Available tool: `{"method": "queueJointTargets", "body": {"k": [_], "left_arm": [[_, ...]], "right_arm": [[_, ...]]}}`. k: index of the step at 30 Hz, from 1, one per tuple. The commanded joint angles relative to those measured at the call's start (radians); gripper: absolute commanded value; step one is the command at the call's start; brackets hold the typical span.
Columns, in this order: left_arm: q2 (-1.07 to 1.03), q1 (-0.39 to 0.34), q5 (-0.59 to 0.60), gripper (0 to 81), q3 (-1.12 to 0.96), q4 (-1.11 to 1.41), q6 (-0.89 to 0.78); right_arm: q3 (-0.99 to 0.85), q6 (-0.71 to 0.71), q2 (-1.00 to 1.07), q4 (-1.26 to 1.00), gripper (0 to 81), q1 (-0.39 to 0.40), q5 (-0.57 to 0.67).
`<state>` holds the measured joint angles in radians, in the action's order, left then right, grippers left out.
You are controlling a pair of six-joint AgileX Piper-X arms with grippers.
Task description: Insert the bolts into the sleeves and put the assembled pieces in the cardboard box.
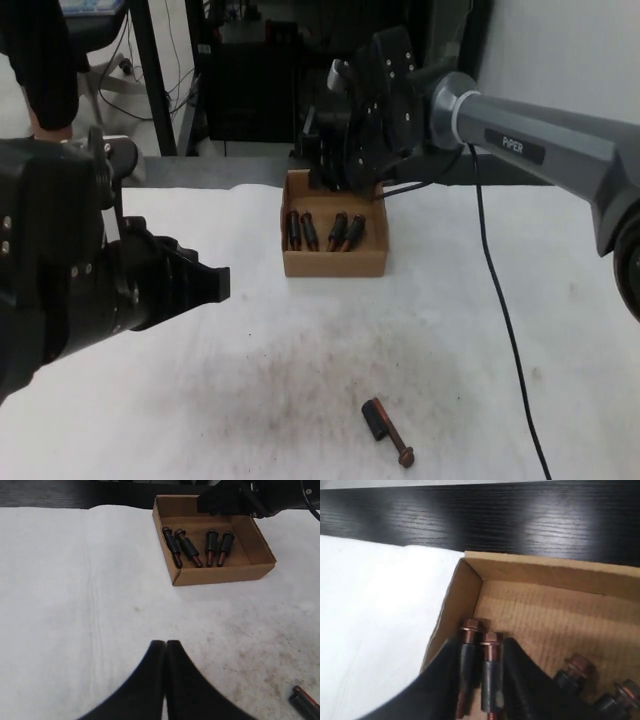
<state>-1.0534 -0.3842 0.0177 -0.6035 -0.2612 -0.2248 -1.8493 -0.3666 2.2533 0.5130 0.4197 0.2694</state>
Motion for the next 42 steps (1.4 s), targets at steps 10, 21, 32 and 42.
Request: {"method": "queueJointTargets", "body": {"k": [10, 21, 32, 42], "left_arm": [[0.039, 0.001, 0.161, 0.0, -0.007, 0.003, 0.135], [0.080, 0.001, 0.164, 0.0, -0.007, 0.003, 0.135], [0.046, -0.022, 0.599, 0.0, -0.007, 0.002, 0.086], [-0.090, -0.180, 0.604, 0.0, -0.007, 0.011, 0.092]], "right_arm": [[0.073, 0.250, -0.269, 0.362, 0.8, 0.020, -0.031], [0.605, 0.272, -0.650, 0.238, 0.8, 0.072, -0.031], [0.762, 0.224, -0.692, 0.343, 0.8, 0.094, -0.023], [0.786, 0.232, -0.948, 0.300, 0.8, 0.001, -0.054]]}}
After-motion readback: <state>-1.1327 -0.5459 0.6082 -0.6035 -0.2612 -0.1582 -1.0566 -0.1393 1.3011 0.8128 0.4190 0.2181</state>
